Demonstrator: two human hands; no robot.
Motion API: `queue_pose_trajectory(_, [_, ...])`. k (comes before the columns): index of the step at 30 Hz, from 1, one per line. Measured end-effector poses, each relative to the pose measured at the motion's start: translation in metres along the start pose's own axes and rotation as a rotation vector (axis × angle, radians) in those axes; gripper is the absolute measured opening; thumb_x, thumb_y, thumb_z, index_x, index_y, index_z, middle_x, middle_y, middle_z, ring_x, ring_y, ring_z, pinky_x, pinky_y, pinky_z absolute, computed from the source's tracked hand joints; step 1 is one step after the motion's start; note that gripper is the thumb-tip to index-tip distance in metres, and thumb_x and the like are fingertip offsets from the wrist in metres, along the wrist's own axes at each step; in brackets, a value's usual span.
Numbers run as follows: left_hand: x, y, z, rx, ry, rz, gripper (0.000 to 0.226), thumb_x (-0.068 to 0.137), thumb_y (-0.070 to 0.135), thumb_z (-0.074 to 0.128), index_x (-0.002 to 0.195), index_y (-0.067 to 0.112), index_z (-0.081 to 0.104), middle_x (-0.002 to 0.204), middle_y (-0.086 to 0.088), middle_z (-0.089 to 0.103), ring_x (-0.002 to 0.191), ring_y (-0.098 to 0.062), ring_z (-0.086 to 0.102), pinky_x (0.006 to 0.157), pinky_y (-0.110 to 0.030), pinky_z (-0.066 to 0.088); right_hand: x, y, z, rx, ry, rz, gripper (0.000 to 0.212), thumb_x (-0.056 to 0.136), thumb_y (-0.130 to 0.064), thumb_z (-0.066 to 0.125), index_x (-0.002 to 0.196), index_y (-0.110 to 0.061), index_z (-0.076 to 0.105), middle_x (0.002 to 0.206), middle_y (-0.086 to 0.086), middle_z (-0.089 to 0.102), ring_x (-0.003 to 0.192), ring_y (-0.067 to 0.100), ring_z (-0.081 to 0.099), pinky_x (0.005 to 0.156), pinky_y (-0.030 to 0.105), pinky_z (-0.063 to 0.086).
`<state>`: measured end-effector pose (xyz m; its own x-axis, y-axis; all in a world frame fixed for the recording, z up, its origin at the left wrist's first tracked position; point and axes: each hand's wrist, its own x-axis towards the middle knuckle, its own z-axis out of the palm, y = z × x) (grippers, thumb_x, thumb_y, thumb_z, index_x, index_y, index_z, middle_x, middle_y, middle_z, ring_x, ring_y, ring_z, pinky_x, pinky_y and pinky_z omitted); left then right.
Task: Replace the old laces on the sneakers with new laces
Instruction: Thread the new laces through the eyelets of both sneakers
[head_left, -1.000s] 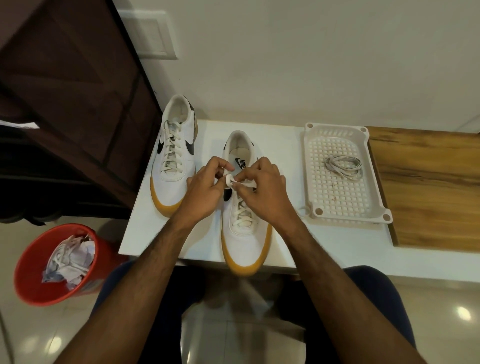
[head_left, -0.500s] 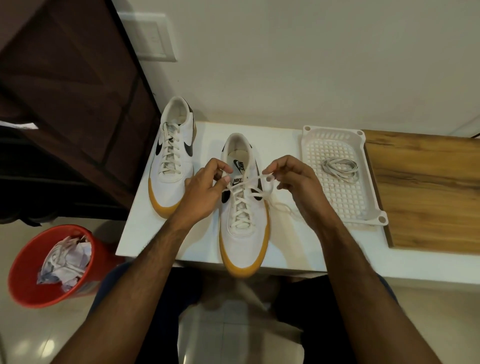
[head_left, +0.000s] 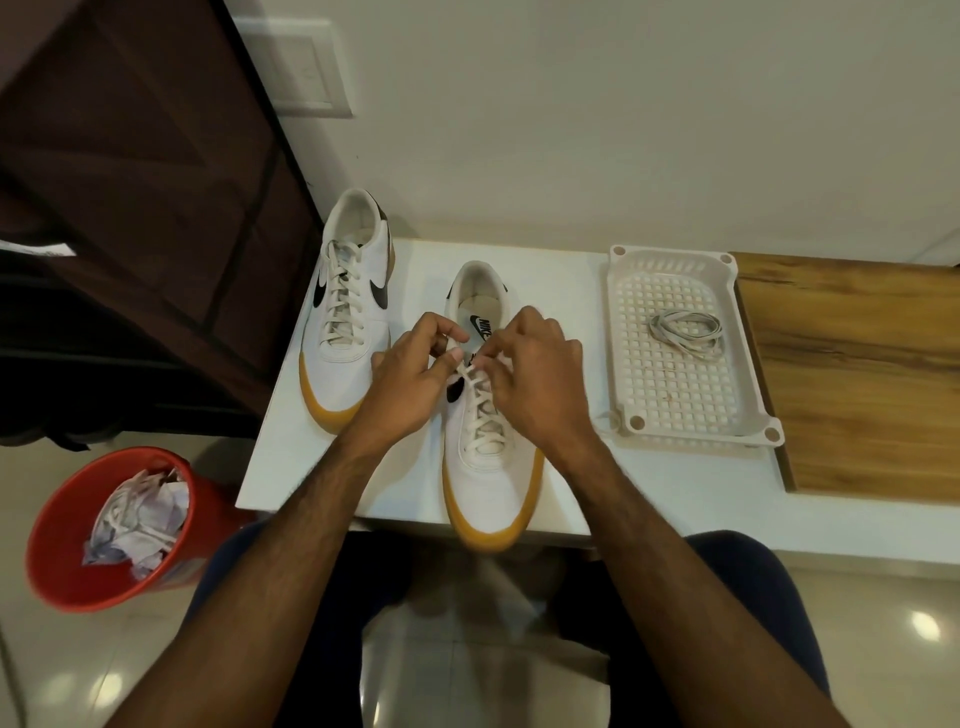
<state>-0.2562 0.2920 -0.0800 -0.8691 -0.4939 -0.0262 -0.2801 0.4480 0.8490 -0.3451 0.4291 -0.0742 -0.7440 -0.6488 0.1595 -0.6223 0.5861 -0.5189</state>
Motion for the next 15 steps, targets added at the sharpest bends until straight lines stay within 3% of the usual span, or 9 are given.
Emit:
queue_pose_trajectory(2, [-0.001, 0.0, -0.001, 0.015, 0.002, -0.009, 0.017, 0.1, 0.029, 0.054, 0.099, 0.046, 0.053, 0.103, 0.004, 0.065, 0.104, -0.008, 0.057, 0.106, -0.045, 0.031, 0.004, 0.009, -0.014, 0.198, 0.089, 0.091, 0.007, 0.093, -0.029, 0.063, 0.088, -0.031, 0.067, 0.098, -0.01, 0.045, 0.096, 0.017, 0.056, 0.089, 0.049, 0.048])
queue_pose_trajectory(4, [-0.001, -0.001, -0.001, -0.018, -0.009, -0.017, 0.012, 0.097, 0.036, 0.053, 0.1, 0.048, 0.054, 0.099, 0.006, 0.063, 0.103, -0.009, 0.058, 0.108, -0.051, 0.035, 0.006, 0.023, -0.03, 0.414, 0.2, 0.242, 0.015, 0.089, -0.031, 0.057, 0.077, -0.04, 0.058, 0.097, -0.015, 0.044, 0.094, 0.012, 0.058, 0.092, 0.055, 0.049])
queue_pose_trajectory(6, [0.0, 0.0, -0.002, -0.028, -0.011, -0.018, 0.012, 0.093, 0.041, 0.05, 0.1, 0.049, 0.054, 0.095, 0.008, 0.061, 0.101, -0.008, 0.058, 0.106, -0.056, 0.039, 0.001, 0.031, -0.039, 0.471, 0.234, 0.321, 0.013, 0.085, -0.033, 0.055, 0.078, -0.043, 0.059, 0.101, -0.016, 0.046, 0.095, 0.011, 0.058, 0.096, 0.055, 0.047])
queue_pose_trajectory(10, [0.0, 0.0, 0.0, -0.032, -0.004, -0.014, 0.01, 0.093, 0.04, 0.051, 0.099, 0.048, 0.054, 0.093, 0.009, 0.061, 0.098, -0.005, 0.058, 0.106, -0.057, 0.038, -0.007, 0.023, -0.029, 0.283, 0.136, 0.135, 0.03, 0.085, -0.027, 0.062, 0.113, -0.037, 0.069, 0.115, -0.008, 0.048, 0.111, 0.016, 0.049, 0.095, 0.047, 0.042])
queue_pose_trajectory(12, [-0.001, 0.001, 0.0, -0.045, -0.002, -0.014, 0.01, 0.094, 0.039, 0.053, 0.101, 0.045, 0.056, 0.092, 0.011, 0.061, 0.098, -0.004, 0.058, 0.106, -0.056, 0.038, -0.003, 0.012, -0.02, 0.147, 0.06, 0.015, 0.027, 0.09, -0.028, 0.065, 0.114, -0.036, 0.072, 0.114, -0.007, 0.048, 0.11, 0.016, 0.042, 0.087, 0.036, 0.029])
queue_pose_trajectory(15, [-0.002, 0.001, 0.0, -0.036, 0.006, -0.005, 0.011, 0.097, 0.034, 0.055, 0.103, 0.043, 0.057, 0.095, 0.01, 0.063, 0.097, -0.002, 0.057, 0.105, -0.055, 0.038, -0.004, 0.0, -0.002, -0.074, -0.022, -0.049, 0.016, 0.095, -0.033, 0.066, 0.108, -0.032, 0.075, 0.113, -0.004, 0.05, 0.109, 0.02, 0.043, 0.083, 0.035, 0.022])
